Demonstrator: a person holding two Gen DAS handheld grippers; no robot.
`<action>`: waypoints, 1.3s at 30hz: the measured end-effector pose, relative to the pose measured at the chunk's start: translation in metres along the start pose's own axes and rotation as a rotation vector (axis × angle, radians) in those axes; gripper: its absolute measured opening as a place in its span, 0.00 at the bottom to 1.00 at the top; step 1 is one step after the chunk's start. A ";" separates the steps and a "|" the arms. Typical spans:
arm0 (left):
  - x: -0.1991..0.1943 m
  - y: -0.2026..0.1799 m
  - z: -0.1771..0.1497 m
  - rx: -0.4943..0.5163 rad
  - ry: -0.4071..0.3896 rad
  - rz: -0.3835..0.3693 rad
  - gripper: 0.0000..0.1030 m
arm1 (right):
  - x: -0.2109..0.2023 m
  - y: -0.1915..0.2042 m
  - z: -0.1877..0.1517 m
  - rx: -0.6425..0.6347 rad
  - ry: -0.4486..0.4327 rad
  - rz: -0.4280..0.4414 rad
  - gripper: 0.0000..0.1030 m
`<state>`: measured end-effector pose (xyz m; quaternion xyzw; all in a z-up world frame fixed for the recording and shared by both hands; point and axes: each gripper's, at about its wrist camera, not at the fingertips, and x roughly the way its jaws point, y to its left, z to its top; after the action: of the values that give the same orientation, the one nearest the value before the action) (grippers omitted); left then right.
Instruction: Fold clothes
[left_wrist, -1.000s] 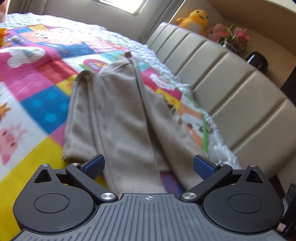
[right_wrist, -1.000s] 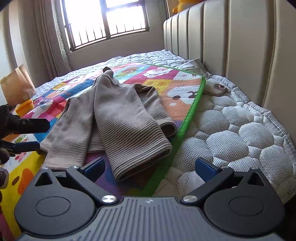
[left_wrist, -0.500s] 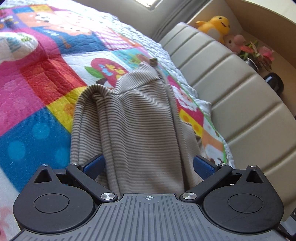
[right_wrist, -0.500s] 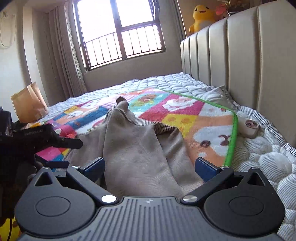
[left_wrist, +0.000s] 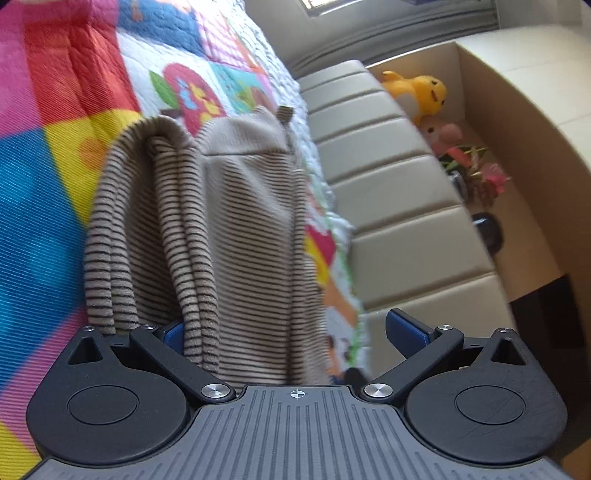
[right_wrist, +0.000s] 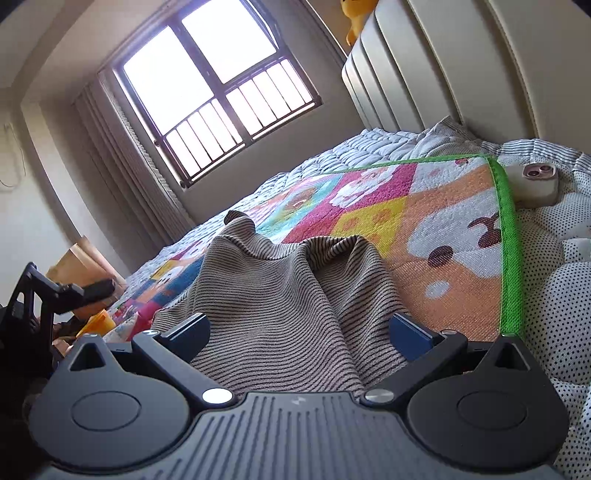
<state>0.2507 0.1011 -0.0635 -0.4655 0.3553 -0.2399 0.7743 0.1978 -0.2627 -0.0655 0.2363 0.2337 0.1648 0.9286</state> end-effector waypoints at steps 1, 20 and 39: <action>0.003 -0.003 0.001 -0.004 -0.001 -0.013 1.00 | 0.000 -0.001 0.000 0.005 -0.004 0.003 1.00; -0.083 0.025 0.092 -0.170 -0.355 -0.002 1.00 | -0.001 0.002 -0.002 -0.009 -0.011 -0.014 1.00; -0.179 0.094 0.094 0.126 -0.290 0.403 1.00 | 0.013 0.024 -0.003 -0.140 0.059 -0.149 1.00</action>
<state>0.2141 0.3210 -0.0590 -0.3656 0.3104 -0.0334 0.8769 0.2019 -0.2359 -0.0599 0.1479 0.2659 0.1182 0.9452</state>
